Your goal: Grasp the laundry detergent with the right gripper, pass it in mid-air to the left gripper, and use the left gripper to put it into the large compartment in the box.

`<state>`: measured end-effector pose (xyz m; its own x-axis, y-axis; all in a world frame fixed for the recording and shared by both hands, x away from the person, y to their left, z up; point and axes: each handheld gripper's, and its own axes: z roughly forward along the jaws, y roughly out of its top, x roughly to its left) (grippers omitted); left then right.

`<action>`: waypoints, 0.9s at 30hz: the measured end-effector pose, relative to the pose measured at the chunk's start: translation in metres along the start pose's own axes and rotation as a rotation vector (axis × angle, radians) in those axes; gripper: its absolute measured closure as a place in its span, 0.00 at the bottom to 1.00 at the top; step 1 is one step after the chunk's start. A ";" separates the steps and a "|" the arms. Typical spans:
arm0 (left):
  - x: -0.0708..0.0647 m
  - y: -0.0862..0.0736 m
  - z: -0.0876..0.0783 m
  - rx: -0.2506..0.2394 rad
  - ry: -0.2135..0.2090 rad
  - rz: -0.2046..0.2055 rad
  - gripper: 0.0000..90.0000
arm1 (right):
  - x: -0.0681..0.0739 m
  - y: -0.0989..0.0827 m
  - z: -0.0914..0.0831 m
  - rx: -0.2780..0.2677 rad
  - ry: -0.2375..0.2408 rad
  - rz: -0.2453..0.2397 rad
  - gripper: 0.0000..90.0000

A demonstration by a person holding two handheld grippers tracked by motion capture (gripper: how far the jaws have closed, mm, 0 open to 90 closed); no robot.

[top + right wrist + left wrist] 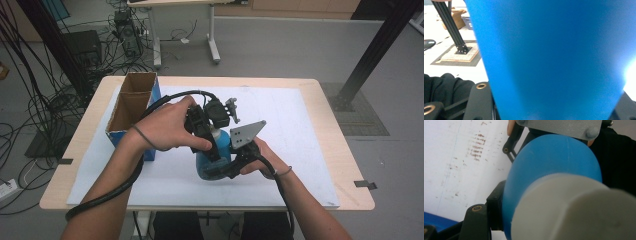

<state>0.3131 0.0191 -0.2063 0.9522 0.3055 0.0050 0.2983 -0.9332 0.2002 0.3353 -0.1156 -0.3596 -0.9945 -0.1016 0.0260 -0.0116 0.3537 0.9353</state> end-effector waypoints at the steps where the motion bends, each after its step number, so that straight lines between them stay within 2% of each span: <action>1: 0.000 0.000 0.000 0.000 0.000 0.000 0.40 | 0.000 0.000 0.000 0.000 -0.001 -0.001 0.46; 27: 0.001 0.000 -0.003 0.011 -0.005 -0.022 0.40 | -0.001 0.001 0.001 -0.017 0.012 -0.002 0.46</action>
<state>0.3134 0.0200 -0.2034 0.9459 0.3245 -0.0042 0.3194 -0.9285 0.1893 0.3359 -0.1139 -0.3595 -0.9931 -0.1135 0.0281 -0.0120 0.3380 0.9411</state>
